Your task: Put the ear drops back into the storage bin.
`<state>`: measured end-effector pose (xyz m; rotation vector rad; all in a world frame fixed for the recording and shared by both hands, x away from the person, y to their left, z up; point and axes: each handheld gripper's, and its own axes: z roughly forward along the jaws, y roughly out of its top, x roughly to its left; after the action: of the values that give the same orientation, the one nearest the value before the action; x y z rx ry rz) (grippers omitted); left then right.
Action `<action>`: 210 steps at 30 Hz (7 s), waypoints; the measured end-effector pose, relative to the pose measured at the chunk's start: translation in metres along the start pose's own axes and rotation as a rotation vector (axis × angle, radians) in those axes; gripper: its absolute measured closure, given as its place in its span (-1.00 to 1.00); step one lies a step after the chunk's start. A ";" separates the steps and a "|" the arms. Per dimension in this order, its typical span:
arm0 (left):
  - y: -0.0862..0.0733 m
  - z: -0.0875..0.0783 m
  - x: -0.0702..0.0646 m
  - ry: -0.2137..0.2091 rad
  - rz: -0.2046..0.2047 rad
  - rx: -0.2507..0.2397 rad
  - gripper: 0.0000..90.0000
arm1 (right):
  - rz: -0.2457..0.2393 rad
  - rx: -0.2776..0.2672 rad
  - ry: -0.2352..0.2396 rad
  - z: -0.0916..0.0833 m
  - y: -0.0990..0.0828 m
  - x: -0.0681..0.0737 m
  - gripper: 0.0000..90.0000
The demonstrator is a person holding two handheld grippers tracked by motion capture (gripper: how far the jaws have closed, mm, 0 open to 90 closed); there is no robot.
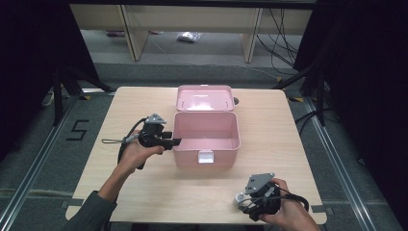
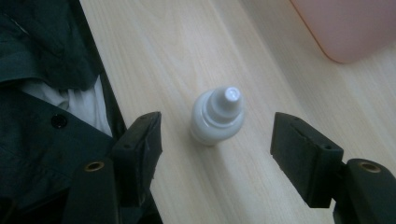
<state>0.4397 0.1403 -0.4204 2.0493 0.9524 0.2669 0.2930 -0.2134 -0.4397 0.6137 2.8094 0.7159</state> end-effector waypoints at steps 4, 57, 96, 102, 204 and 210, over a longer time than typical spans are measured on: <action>0.000 0.000 0.000 0.000 0.000 0.000 0.15 | -0.031 0.024 0.010 0.007 0.005 -0.001 -0.18; 0.000 0.000 0.001 -0.006 0.002 0.003 0.14 | -0.138 0.148 0.070 0.015 0.038 -0.013 0.34; 0.001 0.001 0.003 -0.005 0.040 -0.008 0.14 | -0.166 0.125 0.100 -0.053 0.120 -0.059 0.34; 0.001 0.001 0.003 -0.006 0.039 -0.007 0.14 | -0.146 0.138 0.092 -0.062 0.133 -0.066 0.34; 0.001 0.001 0.003 -0.008 0.036 -0.009 0.14 | -0.254 0.345 0.081 0.081 0.176 -0.141 0.34; 0.001 0.001 0.003 -0.007 0.037 -0.009 0.14 | -0.220 0.359 0.090 0.085 0.174 -0.138 0.34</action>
<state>0.4427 0.1409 -0.4207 2.0601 0.9079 0.2828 0.4997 -0.0986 -0.4190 0.3189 3.0498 0.2039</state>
